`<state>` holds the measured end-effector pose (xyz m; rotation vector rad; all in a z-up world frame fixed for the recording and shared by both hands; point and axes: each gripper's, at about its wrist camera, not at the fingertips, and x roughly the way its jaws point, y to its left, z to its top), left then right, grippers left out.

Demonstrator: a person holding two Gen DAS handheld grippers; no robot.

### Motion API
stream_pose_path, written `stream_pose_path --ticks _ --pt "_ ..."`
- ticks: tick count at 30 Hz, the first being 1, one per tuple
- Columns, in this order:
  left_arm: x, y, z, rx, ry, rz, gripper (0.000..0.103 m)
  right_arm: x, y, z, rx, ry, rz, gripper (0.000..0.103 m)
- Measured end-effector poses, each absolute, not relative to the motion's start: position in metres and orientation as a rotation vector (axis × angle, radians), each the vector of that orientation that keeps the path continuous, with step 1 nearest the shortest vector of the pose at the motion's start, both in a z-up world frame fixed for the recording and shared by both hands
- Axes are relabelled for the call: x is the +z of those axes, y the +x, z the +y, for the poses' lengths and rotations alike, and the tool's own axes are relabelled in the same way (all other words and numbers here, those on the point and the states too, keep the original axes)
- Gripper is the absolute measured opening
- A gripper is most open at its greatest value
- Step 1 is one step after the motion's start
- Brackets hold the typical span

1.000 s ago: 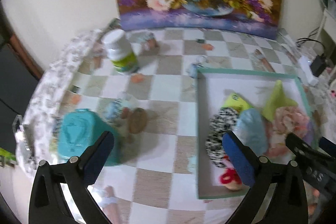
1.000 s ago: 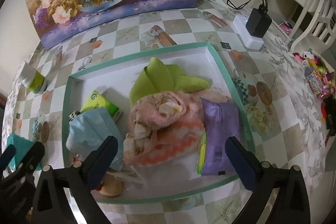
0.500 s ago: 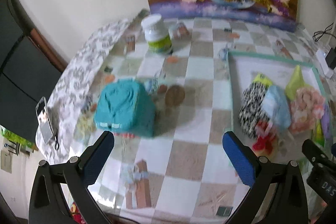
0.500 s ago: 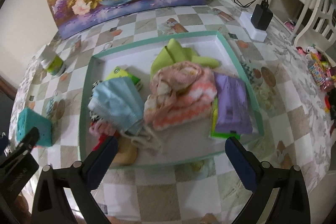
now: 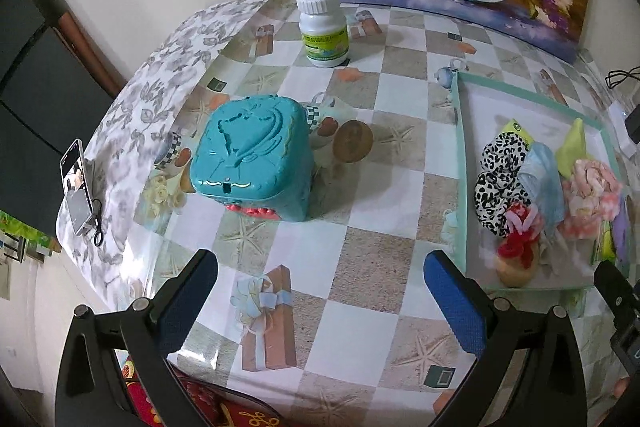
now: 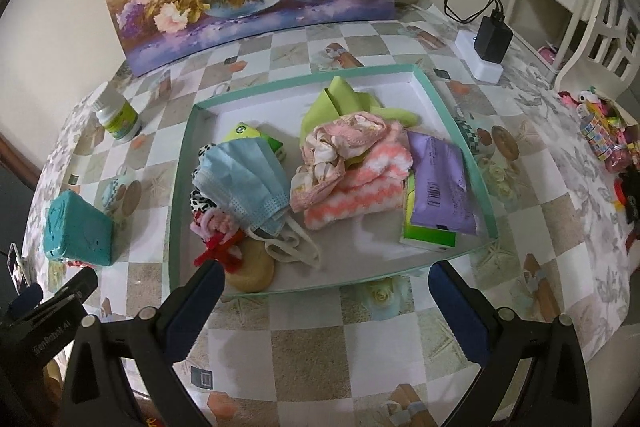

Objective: Organize soft objects

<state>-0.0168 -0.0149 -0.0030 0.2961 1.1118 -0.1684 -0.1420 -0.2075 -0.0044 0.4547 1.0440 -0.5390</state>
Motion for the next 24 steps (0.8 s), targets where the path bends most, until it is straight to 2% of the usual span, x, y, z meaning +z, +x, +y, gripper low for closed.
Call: stream_pose_path --ticks 24 --pt "-0.008 -0.011 -0.016 -0.213 0.264 1.181 0.103 -0.006 -0.131 -0.197 -0.502 0.389 1.071 0.103"
